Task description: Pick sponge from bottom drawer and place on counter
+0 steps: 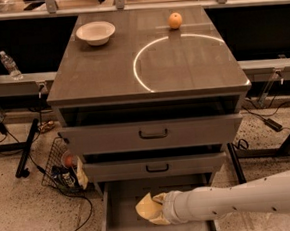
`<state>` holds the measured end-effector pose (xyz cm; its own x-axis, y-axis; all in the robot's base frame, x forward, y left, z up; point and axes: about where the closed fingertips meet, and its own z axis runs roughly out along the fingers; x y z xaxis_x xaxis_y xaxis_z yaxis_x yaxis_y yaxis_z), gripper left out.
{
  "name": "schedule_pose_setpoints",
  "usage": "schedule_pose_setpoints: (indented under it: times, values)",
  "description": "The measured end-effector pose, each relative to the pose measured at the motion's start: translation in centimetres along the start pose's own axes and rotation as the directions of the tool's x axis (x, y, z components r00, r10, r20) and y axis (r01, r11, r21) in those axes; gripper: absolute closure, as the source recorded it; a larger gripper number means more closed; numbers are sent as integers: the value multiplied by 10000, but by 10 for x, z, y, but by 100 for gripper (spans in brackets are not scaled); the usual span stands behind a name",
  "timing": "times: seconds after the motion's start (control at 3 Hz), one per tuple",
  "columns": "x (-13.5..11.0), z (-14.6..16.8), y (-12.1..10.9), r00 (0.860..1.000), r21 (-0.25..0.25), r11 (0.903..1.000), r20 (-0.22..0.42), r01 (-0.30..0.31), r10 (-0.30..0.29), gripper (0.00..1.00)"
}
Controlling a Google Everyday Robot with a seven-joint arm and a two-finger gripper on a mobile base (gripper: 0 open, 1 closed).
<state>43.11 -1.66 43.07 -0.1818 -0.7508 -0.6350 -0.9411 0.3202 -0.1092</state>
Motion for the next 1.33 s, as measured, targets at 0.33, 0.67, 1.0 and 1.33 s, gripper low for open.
schedule_pose_setpoints:
  times: [0.33, 0.67, 1.0, 1.33]
  values:
    - [-1, -2, -1, 10000, 26, 10000, 35, 21, -21, 100]
    - [-19, -29, -7, 9985, 371, 9989, 474, 271, -288, 100]
    - [-47, -83, -10, 9952, 1031, 9936, 814, 464, -549, 100]
    - [-99, -159, -29, 9825, 2240, 9662, 1046, 1275, -1539, 100]
